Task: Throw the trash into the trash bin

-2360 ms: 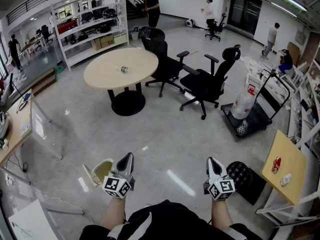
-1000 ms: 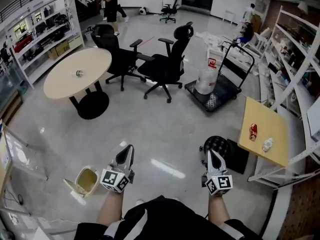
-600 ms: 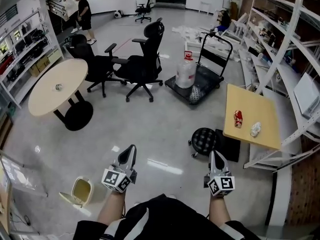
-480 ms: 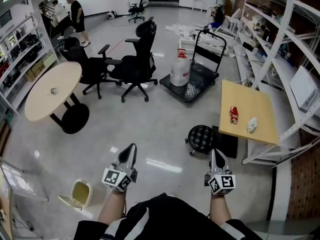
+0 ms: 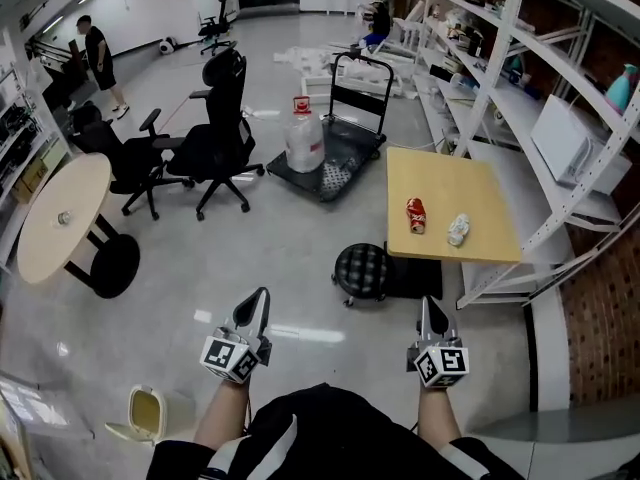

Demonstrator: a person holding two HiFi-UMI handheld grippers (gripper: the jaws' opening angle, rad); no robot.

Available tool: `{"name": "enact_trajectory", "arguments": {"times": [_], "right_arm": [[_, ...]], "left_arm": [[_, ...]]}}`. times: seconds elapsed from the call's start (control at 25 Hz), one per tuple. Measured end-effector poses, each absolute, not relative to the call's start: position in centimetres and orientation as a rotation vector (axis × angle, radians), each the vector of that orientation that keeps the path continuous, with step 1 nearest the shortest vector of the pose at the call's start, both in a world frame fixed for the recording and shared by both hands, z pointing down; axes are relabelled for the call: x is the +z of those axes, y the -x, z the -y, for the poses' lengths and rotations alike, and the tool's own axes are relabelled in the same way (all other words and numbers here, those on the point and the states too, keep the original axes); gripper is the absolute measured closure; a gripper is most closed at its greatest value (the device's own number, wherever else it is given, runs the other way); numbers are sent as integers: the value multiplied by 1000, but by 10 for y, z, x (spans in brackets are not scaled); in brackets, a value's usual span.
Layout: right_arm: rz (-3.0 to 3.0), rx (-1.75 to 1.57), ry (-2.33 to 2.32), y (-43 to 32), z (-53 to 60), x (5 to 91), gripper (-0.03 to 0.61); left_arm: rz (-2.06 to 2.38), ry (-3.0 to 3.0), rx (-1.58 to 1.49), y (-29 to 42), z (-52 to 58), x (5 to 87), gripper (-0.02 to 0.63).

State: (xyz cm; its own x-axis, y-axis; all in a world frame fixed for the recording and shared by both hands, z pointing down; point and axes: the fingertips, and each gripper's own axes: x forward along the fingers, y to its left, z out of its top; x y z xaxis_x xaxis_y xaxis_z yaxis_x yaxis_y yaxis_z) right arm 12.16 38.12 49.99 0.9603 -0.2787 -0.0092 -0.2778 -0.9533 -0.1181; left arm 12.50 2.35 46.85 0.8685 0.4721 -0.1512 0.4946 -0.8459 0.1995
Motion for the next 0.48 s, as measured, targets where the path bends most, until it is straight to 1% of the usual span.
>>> {"name": "enact_trajectory", "arguments": {"times": [0.24, 0.48], "right_arm": [[-236, -58, 3008, -99, -446, 510, 577], [-108, -77, 2985, -80, -480, 528, 577]], "left_arm": [[-889, -2759, -130, -138, -81, 467, 612], [-973, -2756, -85, -156, -113, 477, 612]]}}
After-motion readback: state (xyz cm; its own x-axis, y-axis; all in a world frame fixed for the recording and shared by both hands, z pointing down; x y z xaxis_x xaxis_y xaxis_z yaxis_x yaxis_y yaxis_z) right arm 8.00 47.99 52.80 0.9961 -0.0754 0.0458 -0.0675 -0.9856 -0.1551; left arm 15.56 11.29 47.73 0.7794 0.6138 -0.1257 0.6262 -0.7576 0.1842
